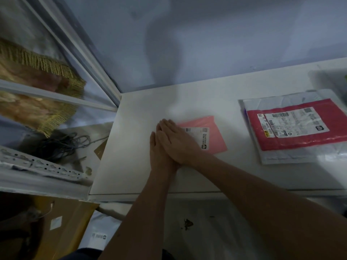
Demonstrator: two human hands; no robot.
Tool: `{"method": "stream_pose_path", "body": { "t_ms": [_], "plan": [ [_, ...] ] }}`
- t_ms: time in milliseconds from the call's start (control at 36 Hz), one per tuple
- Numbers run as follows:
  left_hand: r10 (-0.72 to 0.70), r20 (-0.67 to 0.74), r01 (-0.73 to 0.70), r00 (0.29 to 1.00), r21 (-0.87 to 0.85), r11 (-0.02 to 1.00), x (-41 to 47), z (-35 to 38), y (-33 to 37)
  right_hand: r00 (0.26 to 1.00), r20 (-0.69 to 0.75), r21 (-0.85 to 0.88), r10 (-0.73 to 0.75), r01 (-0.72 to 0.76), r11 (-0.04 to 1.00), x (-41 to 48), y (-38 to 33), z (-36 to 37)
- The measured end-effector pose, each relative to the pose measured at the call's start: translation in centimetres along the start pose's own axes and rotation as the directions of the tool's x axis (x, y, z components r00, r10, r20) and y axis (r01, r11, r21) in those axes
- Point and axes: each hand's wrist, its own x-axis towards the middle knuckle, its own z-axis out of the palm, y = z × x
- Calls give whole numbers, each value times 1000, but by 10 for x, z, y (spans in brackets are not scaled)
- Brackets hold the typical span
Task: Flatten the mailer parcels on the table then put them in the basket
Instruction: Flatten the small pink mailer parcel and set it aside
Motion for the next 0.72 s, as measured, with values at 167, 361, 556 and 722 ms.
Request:
{"method": "stream_pose_path", "body": {
  "t_ms": [167,361,556,722],
  "plan": [
    [21,91,-5,996,-170,986,6,-6,-3,999,-29,-345,-26,14,938,-3,36,-17],
    [-80,47,90,996,-287,954,9,-5,4,992,-121,-487,43,-97,868,-19,68,-35],
    [-92,88,114,992,-296,948,7,-13,6,978,-171,-505,116,-188,842,-26,79,-43],
    [-90,132,137,987,-415,899,12,-16,2,984,-139,-459,111,-164,873,-24,80,-50]
  ]
}}
